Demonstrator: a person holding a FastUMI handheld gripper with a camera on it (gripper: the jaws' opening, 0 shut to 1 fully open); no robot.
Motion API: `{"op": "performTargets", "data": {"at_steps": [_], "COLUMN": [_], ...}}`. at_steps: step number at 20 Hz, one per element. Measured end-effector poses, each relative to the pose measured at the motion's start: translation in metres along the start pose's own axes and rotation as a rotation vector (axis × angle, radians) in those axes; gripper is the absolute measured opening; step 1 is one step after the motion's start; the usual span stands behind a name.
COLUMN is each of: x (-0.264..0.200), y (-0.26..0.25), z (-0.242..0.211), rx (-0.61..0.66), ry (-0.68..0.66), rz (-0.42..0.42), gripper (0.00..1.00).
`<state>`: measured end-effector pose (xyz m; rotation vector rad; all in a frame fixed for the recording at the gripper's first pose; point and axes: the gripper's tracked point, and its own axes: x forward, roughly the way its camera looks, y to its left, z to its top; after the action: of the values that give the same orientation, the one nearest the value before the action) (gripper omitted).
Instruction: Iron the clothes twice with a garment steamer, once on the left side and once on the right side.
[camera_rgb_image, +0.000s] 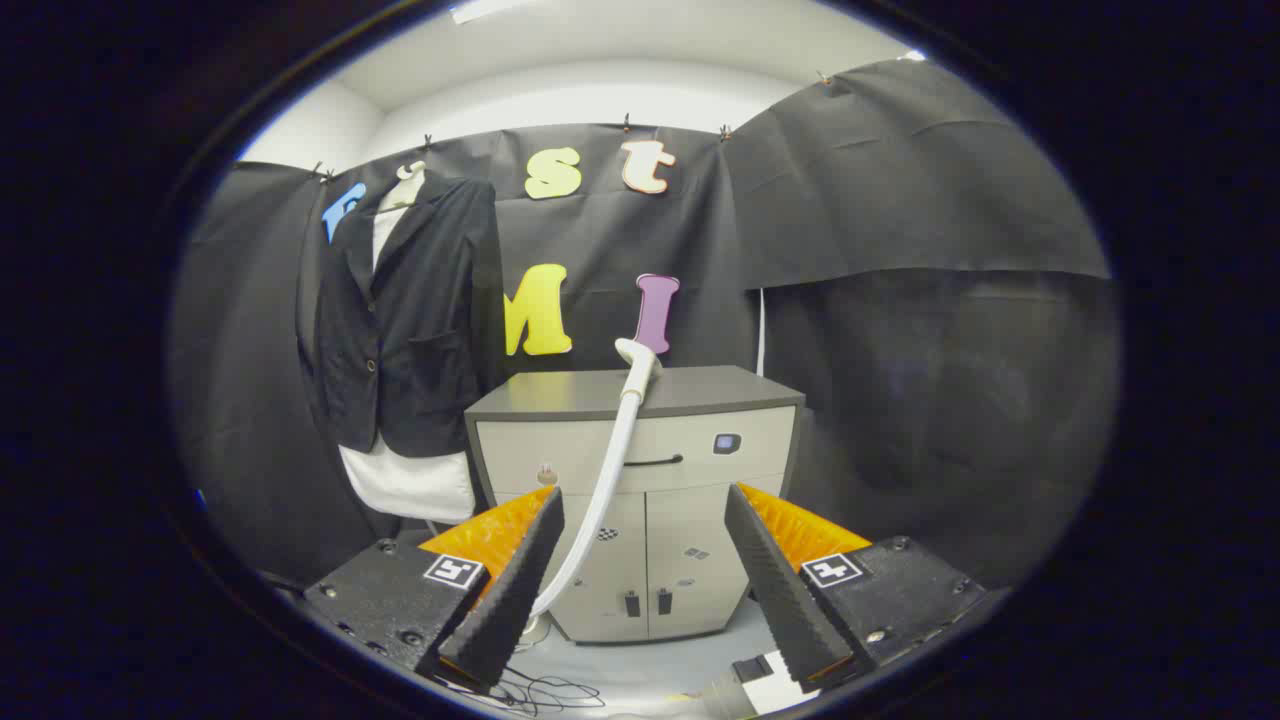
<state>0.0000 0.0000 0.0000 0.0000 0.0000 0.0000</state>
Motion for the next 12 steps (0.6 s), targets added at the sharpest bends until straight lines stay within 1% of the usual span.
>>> {"op": "performTargets", "data": {"at_steps": [4,12], "x": [0.0004,0.0035], "y": [0.0007,0.0028], "z": [0.0084,0.0060], "rx": [-0.007,0.014], "ry": [-0.010,0.015], "rz": [-0.004,-0.016], "gripper": [1.00,1.00]}}
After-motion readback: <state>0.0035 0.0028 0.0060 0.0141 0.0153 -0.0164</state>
